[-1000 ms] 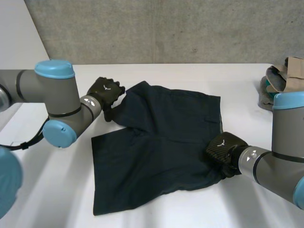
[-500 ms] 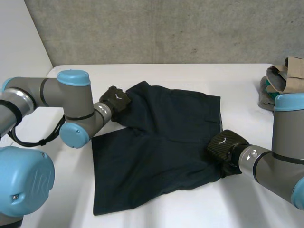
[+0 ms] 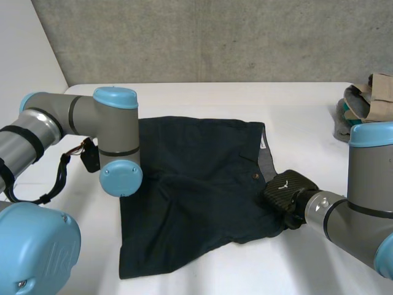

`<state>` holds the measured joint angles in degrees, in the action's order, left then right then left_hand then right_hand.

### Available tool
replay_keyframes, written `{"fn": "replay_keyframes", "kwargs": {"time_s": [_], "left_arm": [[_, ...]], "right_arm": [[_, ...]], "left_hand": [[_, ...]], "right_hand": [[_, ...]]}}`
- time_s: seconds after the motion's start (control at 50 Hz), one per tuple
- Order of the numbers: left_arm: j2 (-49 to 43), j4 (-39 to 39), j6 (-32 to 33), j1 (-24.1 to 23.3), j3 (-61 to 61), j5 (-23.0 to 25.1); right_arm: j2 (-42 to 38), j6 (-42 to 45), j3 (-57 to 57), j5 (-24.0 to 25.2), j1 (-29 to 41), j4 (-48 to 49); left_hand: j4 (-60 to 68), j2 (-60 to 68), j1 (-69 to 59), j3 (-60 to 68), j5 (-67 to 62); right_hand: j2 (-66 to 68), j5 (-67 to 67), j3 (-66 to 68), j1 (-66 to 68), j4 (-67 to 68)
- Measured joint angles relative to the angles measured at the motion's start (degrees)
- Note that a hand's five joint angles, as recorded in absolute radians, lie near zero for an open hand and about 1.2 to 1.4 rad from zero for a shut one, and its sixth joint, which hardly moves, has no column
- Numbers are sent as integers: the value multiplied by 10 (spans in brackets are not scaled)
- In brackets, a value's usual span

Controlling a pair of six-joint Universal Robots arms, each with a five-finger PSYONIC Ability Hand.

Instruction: Fold the laundry.

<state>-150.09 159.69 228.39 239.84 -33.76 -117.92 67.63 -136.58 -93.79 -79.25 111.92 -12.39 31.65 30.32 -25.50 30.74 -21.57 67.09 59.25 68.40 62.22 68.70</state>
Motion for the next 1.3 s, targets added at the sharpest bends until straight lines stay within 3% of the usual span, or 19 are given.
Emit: {"fn": "replay_keyframes", "kwargs": {"time_s": [0.06,0.1,0.3,0.38,0.52,0.62,0.84,1.06,1.14,1.16,1.22,1.3], "left_arm": [[7,-12,-26,-1,5,6],[22,-20,-54,0,4,11],[180,-24,-165,16,-134,53],[285,-34,-211,14,-265,109],[439,-52,-262,-12,-501,221],[495,-49,-281,-39,-622,257],[486,7,-299,-76,-690,208],[405,60,-295,-114,-661,154],[385,70,-292,-127,-652,136],[381,74,-291,-130,-649,130],[377,87,-289,-139,-642,108],[388,103,-288,-144,-638,80]], "right_arm": [[4,0,-2,-2,0,0],[8,0,-5,-2,0,0],[19,-14,-5,-1,6,5],[19,-34,2,-2,14,9],[16,-70,18,-10,25,12],[11,-103,38,-24,23,9],[-7,-239,89,-52,7,-15],[-9,-284,95,-53,2,-15],[-8,-289,96,-53,-2,-16],[-8,-291,97,-53,-3,-16],[-7,-295,98,-52,-6,-18],[-2,-288,99,-50,-9,-26]], "left_hand": [[-163,-147,140,-148,155],[-202,-184,148,-187,187],[-202,-186,148,-187,187],[-184,-166,123,-178,184],[-58,-47,-5,-51,57],[-59,-45,-6,-48,59],[-99,-83,28,-85,102],[-84,-70,25,-75,81],[14,26,-89,21,-15],[131,152,-202,138,-130],[340,348,-394,345,-337],[366,374,-403,372,-358]], "right_hand": [[0,0,0,0,0],[0,0,0,0,0],[0,0,0,0,0],[0,0,0,0,0],[0,0,0,0,0],[0,0,0,0,0],[0,0,0,0,0],[0,0,0,0,0],[0,0,0,0,0],[0,0,0,0,0],[0,0,0,0,0],[0,0,0,0,0]]}}
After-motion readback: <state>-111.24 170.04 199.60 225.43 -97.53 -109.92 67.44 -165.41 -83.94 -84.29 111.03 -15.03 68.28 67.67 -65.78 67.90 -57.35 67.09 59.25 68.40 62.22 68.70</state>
